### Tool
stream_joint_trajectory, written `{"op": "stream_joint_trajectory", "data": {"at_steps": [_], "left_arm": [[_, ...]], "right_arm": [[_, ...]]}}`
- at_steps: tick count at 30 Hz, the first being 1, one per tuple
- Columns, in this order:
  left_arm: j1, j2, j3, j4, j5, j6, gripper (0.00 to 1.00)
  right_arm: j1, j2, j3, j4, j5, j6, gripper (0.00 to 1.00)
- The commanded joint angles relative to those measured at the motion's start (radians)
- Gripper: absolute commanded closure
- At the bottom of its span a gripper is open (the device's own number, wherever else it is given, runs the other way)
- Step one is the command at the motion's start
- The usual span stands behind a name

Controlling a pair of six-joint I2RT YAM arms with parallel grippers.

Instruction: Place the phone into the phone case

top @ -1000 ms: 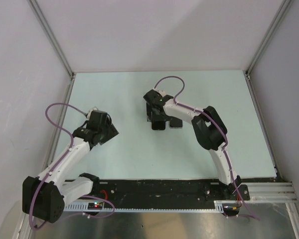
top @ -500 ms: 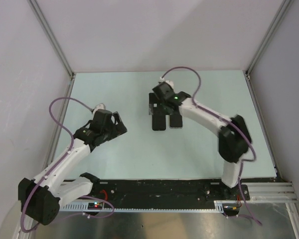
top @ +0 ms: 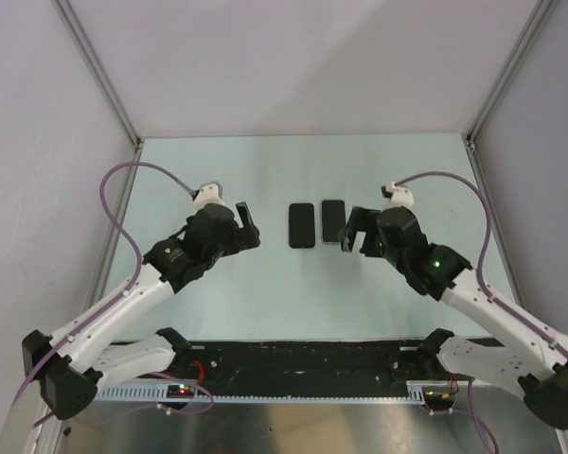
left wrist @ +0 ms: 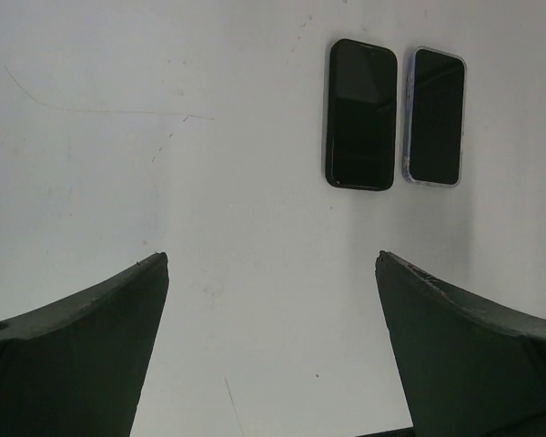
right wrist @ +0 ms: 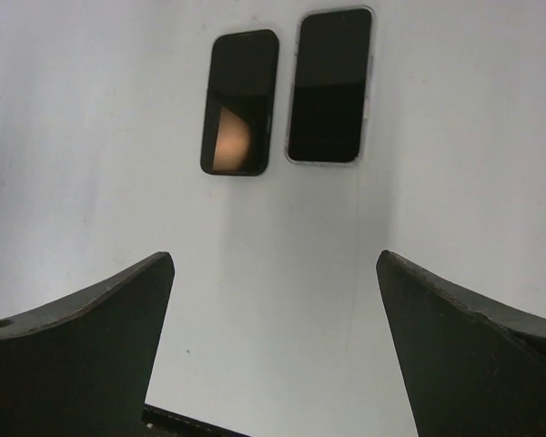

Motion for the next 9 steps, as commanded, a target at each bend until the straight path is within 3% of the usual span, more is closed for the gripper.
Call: {"op": "stream_joint_trajectory", "data": {"at_steps": [1,9], "left_arm": [[-0.014,0.000,0.032,0.038,-0.062,0.043,0.00],[-0.014,-0.015,0.029,0.070,-0.069,0.057,0.00]], "right_arm": [[-0.015,-0.115,-0.073,0.038,0.055,0.033,0.00],[-0.035,-0.130,-0.087,0.066,0.034,0.025,0.00]]}}
